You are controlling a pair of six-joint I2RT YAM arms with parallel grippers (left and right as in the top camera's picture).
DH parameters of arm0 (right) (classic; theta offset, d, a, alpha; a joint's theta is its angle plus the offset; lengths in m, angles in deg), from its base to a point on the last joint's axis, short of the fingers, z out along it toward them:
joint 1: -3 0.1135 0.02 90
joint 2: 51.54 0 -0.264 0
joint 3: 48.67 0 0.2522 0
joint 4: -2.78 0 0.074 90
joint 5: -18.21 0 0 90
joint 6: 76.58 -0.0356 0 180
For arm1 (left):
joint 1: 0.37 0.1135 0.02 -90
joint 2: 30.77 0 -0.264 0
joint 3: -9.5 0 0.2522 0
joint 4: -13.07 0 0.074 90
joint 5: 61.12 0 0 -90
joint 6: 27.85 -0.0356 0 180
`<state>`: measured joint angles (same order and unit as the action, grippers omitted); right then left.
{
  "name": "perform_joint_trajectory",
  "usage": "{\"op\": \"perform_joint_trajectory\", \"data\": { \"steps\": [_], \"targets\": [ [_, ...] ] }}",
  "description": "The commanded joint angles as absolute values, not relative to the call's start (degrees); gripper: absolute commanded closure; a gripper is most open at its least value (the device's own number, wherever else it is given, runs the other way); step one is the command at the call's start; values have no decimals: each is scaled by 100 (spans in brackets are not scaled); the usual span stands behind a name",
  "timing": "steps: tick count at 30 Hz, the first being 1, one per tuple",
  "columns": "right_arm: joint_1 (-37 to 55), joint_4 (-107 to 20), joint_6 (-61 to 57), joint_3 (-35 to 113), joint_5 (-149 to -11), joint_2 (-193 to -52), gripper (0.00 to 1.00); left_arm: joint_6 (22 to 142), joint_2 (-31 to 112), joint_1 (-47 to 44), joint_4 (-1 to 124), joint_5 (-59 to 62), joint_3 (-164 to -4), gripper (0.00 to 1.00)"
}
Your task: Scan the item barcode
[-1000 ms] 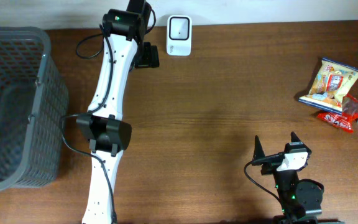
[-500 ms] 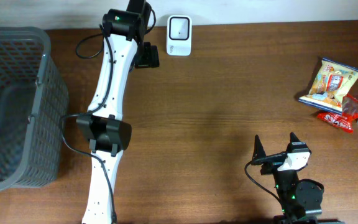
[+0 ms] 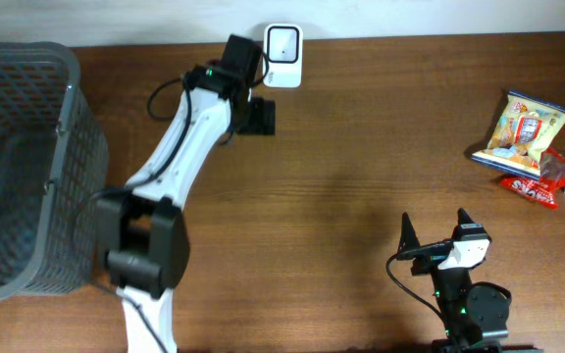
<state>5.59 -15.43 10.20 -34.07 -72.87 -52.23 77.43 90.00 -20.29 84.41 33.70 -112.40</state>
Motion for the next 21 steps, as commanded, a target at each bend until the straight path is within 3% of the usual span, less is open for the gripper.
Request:
{"op": "perform_joint_trajectory", "data": {
  "steps": [1,4,7,10,15,21],
  "targets": [
    [526,-1547,954,-3460,-7300,-5172,1,6882,7070,-2272,6443,3309,-8945,1],
    [526,-1547,954,-3460,-7300,-5172,1,6360,4596,-2438,4332,3311,-6084,1],
    [526,-1547,954,-3460,-7300,-5172,1,6358,2377,-2431,4299,3457,-4355,1],
    [526,-1547,954,-3460,-7300,-5172,1,6388,1429,-2433,4262,3315,-3688,1],
    [526,-1547,954,-3460,-7300,-5172,1,6117,-125,-2370,1473,3180,-1306,1],
    [526,-1547,954,-3460,-7300,-5172,1,6124,-1692,-1533,1617,2858,-477,1]
  ]
}}
